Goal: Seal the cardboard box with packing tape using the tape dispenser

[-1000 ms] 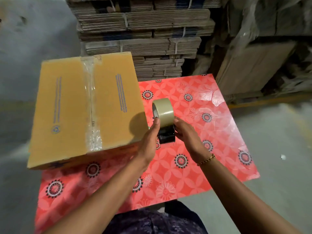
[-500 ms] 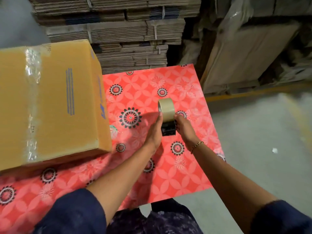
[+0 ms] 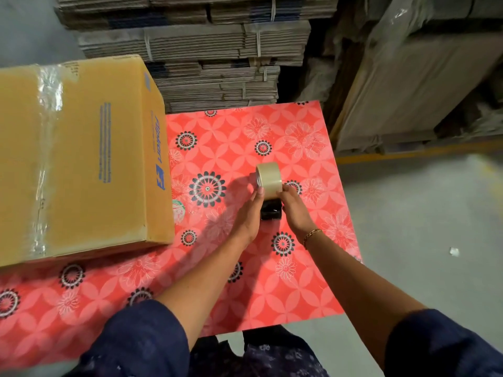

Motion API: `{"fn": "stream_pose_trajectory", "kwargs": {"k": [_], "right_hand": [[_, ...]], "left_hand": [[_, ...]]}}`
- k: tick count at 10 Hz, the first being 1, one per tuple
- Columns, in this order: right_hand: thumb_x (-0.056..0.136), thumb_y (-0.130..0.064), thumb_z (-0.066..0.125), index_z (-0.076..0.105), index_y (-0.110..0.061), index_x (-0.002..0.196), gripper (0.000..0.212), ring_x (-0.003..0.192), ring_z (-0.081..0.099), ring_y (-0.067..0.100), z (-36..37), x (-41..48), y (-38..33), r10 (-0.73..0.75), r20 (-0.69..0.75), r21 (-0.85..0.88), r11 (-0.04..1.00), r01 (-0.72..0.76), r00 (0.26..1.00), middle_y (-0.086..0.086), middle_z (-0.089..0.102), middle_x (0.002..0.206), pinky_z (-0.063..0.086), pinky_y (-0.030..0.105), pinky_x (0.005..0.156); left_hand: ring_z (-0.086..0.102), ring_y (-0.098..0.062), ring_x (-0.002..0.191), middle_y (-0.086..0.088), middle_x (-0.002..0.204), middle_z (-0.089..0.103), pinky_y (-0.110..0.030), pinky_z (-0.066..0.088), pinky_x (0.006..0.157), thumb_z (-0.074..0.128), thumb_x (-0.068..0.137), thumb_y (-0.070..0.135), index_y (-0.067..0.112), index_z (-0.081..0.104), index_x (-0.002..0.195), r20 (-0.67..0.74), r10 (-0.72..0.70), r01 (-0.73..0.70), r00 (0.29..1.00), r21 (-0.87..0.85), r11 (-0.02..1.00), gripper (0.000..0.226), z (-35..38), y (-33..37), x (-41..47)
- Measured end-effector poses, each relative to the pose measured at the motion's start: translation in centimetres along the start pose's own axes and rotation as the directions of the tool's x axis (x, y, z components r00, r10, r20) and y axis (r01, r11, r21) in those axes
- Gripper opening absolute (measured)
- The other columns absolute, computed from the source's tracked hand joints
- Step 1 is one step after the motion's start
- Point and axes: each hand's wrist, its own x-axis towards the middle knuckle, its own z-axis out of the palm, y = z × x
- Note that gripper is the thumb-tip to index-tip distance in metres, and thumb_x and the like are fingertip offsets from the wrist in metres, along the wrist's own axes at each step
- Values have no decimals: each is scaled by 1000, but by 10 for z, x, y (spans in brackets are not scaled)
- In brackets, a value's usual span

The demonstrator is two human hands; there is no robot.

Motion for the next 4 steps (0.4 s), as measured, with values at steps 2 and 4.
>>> {"fn": "stream_pose_trajectory", "kwargs": {"k": [2, 4], "right_hand": [[83, -46, 48, 55, -17, 127, 53, 103, 58, 15, -6, -4, -2, 7, 11, -84, 996, -6, 1000, 0, 63, 117, 42, 30, 80], [90, -50, 54, 51, -15, 138, 60, 127, 57, 23, -4, -17, -6, -57, -43, -190, 981, 48, 997, 8, 59, 140, 46, 32, 100]], "left_hand": [[29, -12, 150, 9, 164, 31, -27, 19, 118, 33, 78, 85, 34, 30, 157, -28, 53, -47, 998, 202, 978, 94, -29, 15, -22], [35, -15, 148, 0, 163, 34, -26, 24, 117, 52, 96, 58, 30, 28, 158, -79, 182, -139, 980, 378, 915, 72, -78, 20, -38]]}}
